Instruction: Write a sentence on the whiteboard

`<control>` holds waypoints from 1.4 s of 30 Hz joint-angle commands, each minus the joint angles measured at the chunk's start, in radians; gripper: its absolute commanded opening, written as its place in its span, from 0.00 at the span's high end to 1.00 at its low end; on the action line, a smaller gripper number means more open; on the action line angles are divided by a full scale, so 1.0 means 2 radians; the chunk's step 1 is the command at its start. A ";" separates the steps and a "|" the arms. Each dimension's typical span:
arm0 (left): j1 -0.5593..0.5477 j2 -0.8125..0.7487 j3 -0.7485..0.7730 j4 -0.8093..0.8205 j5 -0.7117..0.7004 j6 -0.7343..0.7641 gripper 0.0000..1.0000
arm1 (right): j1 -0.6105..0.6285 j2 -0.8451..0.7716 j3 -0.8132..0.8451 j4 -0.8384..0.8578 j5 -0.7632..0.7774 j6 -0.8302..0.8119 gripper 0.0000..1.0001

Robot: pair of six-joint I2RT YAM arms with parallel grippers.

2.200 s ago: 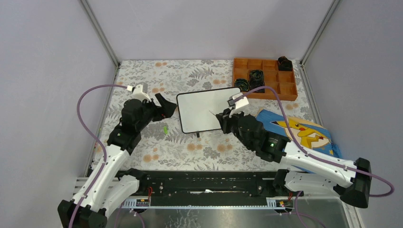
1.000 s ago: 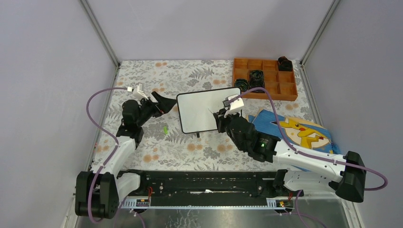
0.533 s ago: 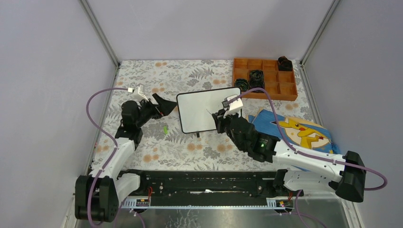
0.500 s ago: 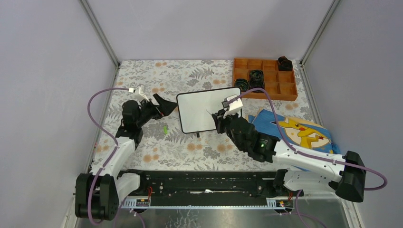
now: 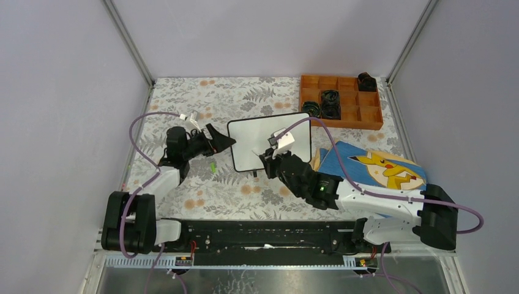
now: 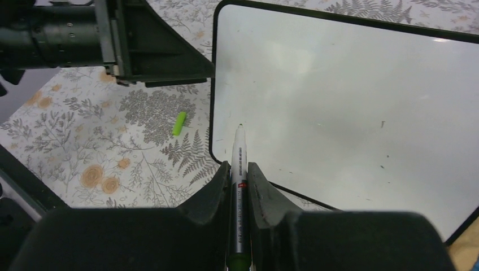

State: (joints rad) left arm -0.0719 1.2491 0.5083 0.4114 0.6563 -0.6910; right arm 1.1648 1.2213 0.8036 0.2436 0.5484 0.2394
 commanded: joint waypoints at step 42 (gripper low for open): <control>0.017 0.182 -0.067 0.391 0.112 -0.050 0.48 | 0.013 0.054 0.051 0.101 0.042 -0.010 1.00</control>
State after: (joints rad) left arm -0.0486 1.6009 0.3889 1.1095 0.8791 -0.8093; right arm 1.1839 1.3266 0.8558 0.3851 0.6098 0.2096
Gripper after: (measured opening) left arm 0.538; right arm 0.171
